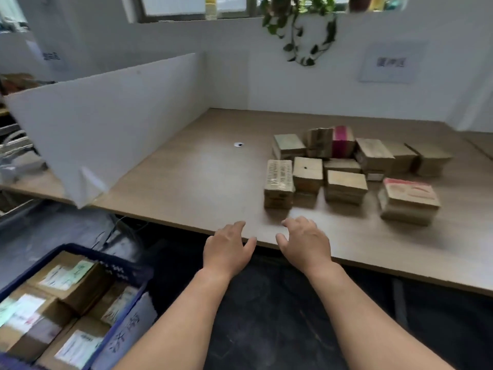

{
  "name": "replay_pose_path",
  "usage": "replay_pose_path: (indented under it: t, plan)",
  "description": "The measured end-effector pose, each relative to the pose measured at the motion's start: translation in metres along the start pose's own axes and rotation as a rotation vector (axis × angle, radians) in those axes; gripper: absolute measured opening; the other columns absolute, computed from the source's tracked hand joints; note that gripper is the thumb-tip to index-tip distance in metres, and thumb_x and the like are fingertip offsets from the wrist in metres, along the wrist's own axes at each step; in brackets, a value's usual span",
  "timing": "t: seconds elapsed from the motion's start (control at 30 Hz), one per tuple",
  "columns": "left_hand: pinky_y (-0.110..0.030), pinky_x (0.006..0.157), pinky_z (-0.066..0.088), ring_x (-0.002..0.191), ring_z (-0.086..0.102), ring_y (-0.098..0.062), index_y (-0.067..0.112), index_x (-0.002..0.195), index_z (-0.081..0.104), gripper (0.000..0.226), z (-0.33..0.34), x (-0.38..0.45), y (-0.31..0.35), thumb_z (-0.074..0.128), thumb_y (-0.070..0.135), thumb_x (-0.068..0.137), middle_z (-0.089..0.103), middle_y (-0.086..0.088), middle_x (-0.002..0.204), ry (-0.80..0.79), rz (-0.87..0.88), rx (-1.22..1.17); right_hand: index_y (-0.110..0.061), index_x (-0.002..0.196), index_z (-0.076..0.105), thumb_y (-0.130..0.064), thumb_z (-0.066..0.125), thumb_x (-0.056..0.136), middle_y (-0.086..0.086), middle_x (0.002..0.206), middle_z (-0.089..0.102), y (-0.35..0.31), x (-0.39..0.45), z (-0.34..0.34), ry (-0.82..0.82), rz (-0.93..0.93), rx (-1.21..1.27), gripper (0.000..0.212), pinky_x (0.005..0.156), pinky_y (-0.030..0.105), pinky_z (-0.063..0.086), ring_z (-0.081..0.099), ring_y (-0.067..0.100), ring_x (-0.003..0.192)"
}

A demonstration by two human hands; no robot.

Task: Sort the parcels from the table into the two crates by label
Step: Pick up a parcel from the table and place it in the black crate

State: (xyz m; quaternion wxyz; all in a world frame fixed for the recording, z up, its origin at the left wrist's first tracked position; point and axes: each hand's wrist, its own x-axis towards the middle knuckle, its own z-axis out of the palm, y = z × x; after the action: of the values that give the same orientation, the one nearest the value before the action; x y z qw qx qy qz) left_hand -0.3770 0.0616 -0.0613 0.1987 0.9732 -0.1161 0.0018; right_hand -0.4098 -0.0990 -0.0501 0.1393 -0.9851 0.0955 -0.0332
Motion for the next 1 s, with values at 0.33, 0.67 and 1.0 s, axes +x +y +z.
replay_pose_path:
  t: [0.33,0.67,1.0]
  plan:
    - [-0.034,0.102,0.041,0.129,0.045,-0.016,0.023,0.145,0.036,0.057,0.069,0.070,0.110,0.042,0.050,0.096,0.048,0.003,0.143,-0.148,0.275,-0.009,-0.022,0.137,0.050,-0.037,0.043,0.098,0.002,0.136,0.052,0.124,0.021,-0.015,0.049,0.302,-0.023,0.043,0.097,0.033,0.040,0.045,0.022,0.126]
    - [-0.035,0.104,0.040,0.134,0.041,-0.017,0.024,0.146,0.034,0.057,0.119,0.177,0.228,0.043,0.049,0.096,0.046,0.002,0.145,-0.263,0.440,-0.066,-0.022,0.131,0.054,-0.038,0.043,0.098,0.005,0.129,0.055,0.236,0.092,-0.055,0.105,0.543,-0.043,0.038,0.093,0.033,0.042,0.048,0.022,0.119]
    - [-0.034,0.106,0.038,0.135,0.040,-0.018,0.022,0.150,0.027,0.063,0.171,0.269,0.310,0.046,0.047,0.096,0.042,0.000,0.149,-0.426,0.474,-0.119,-0.019,0.141,0.044,-0.037,0.048,0.096,0.009,0.141,0.045,0.329,0.169,-0.061,0.114,0.788,0.013,0.048,0.100,0.033,0.039,0.038,0.027,0.130]
